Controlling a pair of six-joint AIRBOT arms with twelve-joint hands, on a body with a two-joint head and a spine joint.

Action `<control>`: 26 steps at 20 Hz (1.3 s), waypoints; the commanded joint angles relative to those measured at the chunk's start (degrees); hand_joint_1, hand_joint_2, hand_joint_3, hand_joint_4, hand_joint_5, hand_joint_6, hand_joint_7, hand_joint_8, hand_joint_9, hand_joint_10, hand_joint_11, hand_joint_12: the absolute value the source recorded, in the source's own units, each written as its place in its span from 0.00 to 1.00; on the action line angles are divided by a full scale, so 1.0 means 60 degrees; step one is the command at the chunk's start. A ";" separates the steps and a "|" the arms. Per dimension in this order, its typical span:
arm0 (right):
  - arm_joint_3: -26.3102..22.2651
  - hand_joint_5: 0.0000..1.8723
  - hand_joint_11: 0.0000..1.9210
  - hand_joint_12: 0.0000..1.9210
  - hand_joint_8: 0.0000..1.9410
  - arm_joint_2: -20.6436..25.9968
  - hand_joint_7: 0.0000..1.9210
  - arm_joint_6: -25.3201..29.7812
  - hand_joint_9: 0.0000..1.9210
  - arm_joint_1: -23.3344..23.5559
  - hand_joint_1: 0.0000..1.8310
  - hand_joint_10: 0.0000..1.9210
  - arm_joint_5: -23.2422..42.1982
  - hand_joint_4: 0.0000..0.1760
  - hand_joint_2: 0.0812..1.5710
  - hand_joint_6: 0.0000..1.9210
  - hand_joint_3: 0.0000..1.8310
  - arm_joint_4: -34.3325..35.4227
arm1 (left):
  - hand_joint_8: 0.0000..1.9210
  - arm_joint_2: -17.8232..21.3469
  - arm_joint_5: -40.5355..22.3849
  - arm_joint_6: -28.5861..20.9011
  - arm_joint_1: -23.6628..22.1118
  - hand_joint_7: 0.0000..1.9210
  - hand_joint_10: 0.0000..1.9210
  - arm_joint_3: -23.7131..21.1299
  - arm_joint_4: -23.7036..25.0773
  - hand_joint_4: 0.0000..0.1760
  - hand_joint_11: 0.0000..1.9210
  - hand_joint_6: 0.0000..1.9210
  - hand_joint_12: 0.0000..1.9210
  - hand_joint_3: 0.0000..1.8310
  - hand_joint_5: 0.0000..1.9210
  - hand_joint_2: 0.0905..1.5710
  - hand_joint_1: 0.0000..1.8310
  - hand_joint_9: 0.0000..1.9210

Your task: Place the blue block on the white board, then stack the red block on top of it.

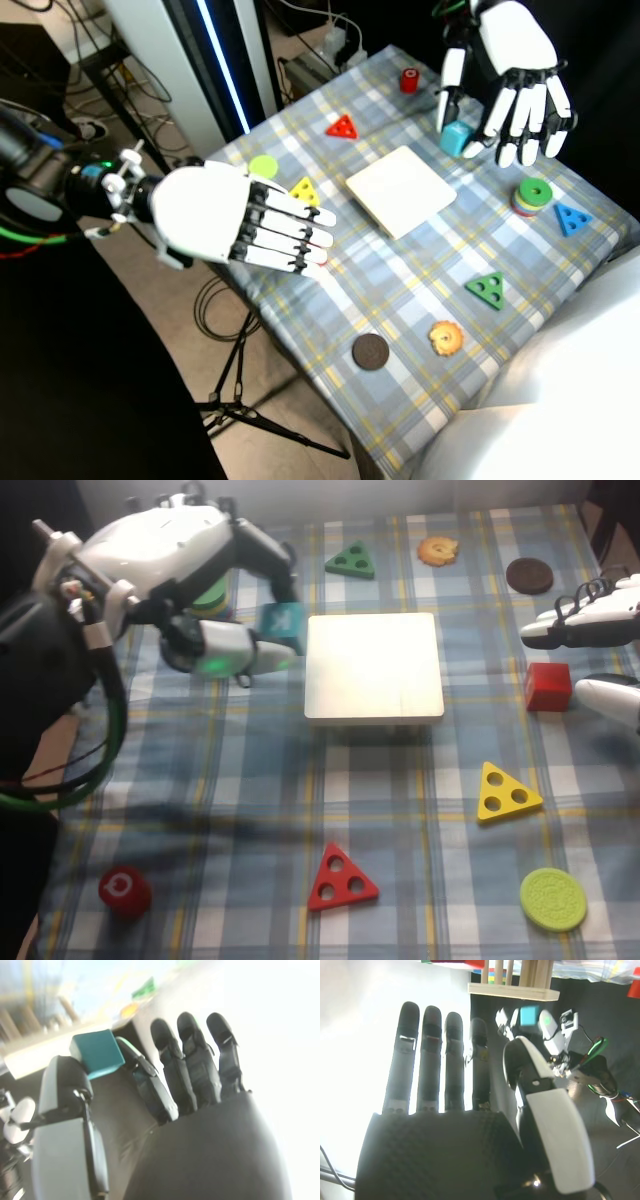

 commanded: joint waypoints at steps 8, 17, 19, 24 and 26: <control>0.0129 0.32 0.20 0.23 0.00 -0.0119 0.32 0.0064 0.30 0.0231 0.27 0.00 0.1232 0.00 0.91 0.00 0.00 -0.0008 | 0.00 -0.1248 -0.0182 -0.0094 -0.0576 0.38 0.00 0.0794 0.0509 1.00 0.00 0.44 0.41 0.00 0.55 0.67 0.57 0.26; 0.0137 0.31 0.16 0.31 0.00 -0.0139 0.31 0.0064 0.30 0.0252 0.27 0.00 0.1231 0.07 0.91 0.00 0.00 -0.0036 | 0.00 -0.1590 0.0088 -0.0095 -0.0722 0.39 0.00 0.1102 0.0395 1.00 0.00 0.42 0.45 0.00 0.56 0.66 0.57 0.28; 0.0136 0.31 0.16 0.31 0.00 -0.0144 0.31 0.0065 0.30 0.0252 0.27 0.00 0.1231 0.09 0.91 0.00 0.00 -0.0035 | 0.00 -0.1592 0.0149 -0.0095 -0.0679 0.37 0.00 0.1126 0.0308 1.00 0.00 0.40 0.44 0.00 0.57 0.65 0.58 0.27; 0.0136 0.31 0.17 0.31 0.00 -0.0145 0.31 0.0085 0.31 0.0250 0.28 0.00 0.1230 0.06 0.91 0.00 0.00 -0.0035 | 0.00 -0.1573 0.0162 -0.0096 -0.0620 0.36 0.00 0.1116 0.0243 1.00 0.00 0.41 0.42 0.00 0.57 0.65 0.57 0.27; 0.0136 0.31 0.17 0.30 0.00 -0.0146 0.31 0.0085 0.30 0.0250 0.27 0.00 0.1229 0.05 0.91 0.00 0.00 -0.0034 | 0.00 -0.1569 0.0154 -0.0096 -0.0617 0.35 0.00 0.1105 0.0243 1.00 0.01 0.42 0.41 0.00 0.56 0.66 0.57 0.26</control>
